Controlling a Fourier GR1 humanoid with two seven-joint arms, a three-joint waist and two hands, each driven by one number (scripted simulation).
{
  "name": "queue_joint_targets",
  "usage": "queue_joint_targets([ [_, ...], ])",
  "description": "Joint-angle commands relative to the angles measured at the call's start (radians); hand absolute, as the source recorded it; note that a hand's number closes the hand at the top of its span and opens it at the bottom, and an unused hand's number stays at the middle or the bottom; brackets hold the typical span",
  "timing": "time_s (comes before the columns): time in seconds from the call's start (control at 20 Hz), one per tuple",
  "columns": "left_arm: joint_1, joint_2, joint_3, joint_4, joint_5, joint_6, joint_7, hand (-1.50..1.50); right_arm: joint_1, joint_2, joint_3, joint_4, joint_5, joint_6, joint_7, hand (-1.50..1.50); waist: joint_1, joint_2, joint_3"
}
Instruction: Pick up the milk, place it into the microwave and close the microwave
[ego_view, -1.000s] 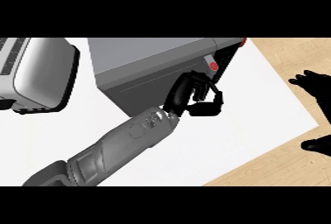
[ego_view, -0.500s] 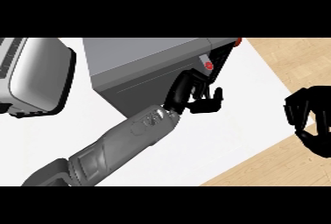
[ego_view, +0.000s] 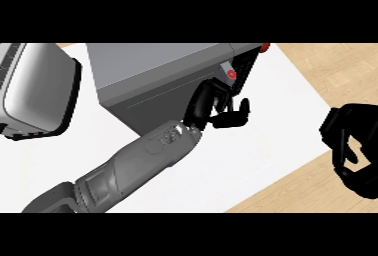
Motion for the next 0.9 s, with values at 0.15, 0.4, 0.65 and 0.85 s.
queue_joint_targets([
  [0.15, -0.104, -0.059, 0.012, 0.037, 0.004, -0.004, -0.010, 1.50, 0.007, 0.007, 0.030, -0.057, -0.021, 0.054, -0.022, 1.50, -0.031, 0.009, 0.002],
  [0.4, -0.095, -0.059, 0.012, 0.030, 0.019, 0.017, -0.014, 1.50, 0.018, 0.001, 0.039, -0.094, -0.033, 0.052, -0.004, 1.50, -0.046, 0.009, 0.002],
  [0.65, -0.039, -0.060, 0.042, 0.079, 0.086, 0.050, 0.059, 1.50, 0.062, -0.041, 0.119, -0.121, -0.027, 0.108, 0.067, 1.50, -0.007, 0.030, -0.001],
  [0.85, 0.028, -0.061, 0.253, -0.037, 0.275, 0.018, 0.034, 1.50, 0.103, -0.008, 0.161, -0.158, -0.050, 0.082, 0.084, 1.50, 0.040, 0.030, -0.019],
])
